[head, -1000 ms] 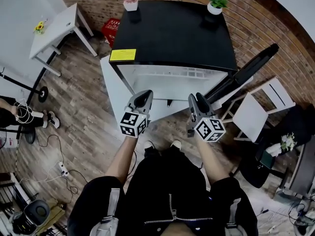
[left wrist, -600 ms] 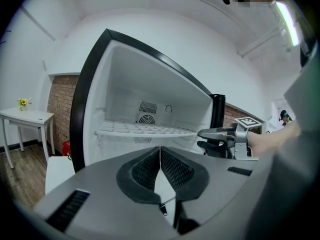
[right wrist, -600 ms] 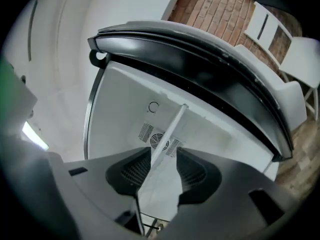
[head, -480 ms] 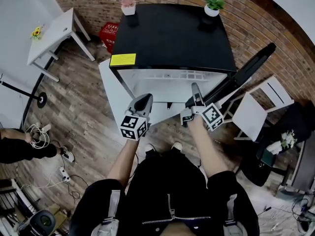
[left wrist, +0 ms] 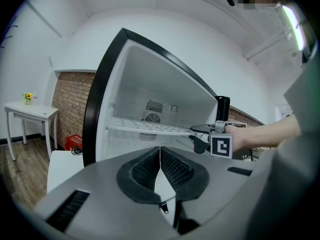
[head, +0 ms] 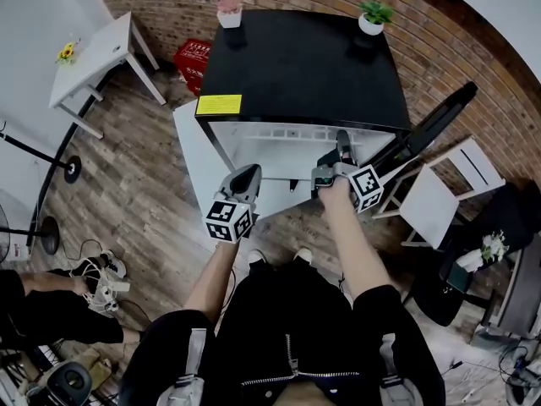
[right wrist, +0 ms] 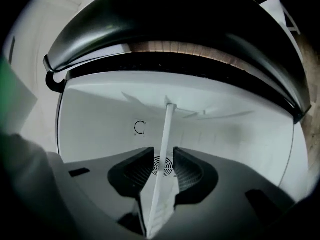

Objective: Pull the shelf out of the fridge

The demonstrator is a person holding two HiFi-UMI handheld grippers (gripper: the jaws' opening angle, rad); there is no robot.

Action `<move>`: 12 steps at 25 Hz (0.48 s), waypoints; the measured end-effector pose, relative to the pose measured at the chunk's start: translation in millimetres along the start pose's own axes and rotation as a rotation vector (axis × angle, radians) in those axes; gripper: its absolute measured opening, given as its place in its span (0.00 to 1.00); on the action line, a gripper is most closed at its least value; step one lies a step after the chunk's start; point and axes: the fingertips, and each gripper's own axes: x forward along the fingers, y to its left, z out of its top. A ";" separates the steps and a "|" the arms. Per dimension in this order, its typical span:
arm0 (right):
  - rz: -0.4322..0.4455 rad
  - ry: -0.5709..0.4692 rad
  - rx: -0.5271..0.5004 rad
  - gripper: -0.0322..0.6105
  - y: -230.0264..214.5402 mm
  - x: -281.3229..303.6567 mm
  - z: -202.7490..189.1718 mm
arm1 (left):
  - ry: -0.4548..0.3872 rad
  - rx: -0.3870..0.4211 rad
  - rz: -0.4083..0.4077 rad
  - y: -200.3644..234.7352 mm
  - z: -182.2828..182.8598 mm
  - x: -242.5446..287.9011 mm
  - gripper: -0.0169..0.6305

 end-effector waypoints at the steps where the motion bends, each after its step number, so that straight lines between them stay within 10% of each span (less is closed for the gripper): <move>1: 0.002 -0.010 0.017 0.21 -1.8 1.9 1.0 | 0.000 -0.002 0.002 0.9 0.0 -0.4 0.06; 12: 0.031 -0.008 0.076 0.11 -4.7 10.5 0.0 | -0.002 -0.024 0.014 9.7 -0.4 -5.1 0.06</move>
